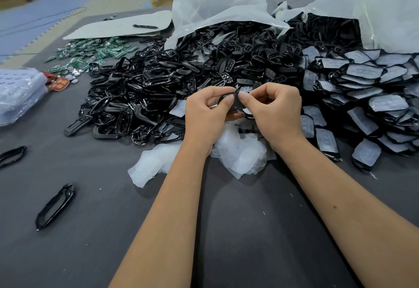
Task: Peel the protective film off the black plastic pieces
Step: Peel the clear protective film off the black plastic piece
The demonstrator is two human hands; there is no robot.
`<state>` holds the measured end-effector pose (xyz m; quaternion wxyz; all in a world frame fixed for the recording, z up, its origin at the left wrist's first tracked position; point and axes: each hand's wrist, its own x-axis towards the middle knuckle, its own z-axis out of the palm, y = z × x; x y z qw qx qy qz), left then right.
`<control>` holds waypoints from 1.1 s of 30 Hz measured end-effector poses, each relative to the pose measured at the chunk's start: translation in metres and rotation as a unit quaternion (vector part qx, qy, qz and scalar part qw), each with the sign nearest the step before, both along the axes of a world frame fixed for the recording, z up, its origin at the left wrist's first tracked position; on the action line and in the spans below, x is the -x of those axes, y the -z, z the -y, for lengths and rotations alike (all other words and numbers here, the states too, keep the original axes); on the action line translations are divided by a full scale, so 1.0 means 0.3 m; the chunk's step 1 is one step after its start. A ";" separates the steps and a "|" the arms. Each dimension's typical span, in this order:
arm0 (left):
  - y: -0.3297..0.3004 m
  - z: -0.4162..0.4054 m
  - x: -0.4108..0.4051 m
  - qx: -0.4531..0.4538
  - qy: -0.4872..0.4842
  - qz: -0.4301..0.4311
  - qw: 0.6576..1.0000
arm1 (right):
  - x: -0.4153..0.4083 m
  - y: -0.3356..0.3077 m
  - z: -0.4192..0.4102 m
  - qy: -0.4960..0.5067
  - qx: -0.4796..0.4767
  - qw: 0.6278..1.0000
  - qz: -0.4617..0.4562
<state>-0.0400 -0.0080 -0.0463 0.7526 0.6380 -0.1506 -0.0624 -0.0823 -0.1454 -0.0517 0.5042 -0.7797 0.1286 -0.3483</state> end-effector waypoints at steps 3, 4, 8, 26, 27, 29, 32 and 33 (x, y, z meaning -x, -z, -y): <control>0.002 0.003 -0.001 -0.002 -0.002 0.002 1.000 | 0.000 0.000 0.001 0.003 0.000 1.000 -0.004; 0.002 0.003 0.000 -0.002 -0.003 0.002 1.000 | -0.001 -0.001 0.002 0.003 0.000 1.000 -0.006; 0.004 0.007 0.000 0.001 -0.006 0.003 1.000 | 0.000 -0.001 0.003 0.000 0.005 1.000 -0.015; -0.002 -0.002 -0.001 0.029 0.010 -0.022 0.999 | -0.006 0.014 0.020 -0.063 -0.120 0.991 -0.014; -0.002 -0.001 0.001 0.030 0.013 -0.021 0.999 | -0.003 0.011 0.023 -0.086 -0.141 0.986 -0.015; -0.003 0.000 0.004 0.032 0.019 -0.018 0.999 | 0.003 0.004 0.028 -0.124 -0.170 0.977 -0.017; -0.004 0.003 0.006 0.037 0.024 -0.012 0.999 | 0.008 -0.005 0.030 -0.140 -0.183 0.973 -0.019; -0.005 0.004 0.008 0.039 0.026 -0.009 0.999 | 0.009 -0.006 0.030 -0.140 -0.186 0.972 -0.019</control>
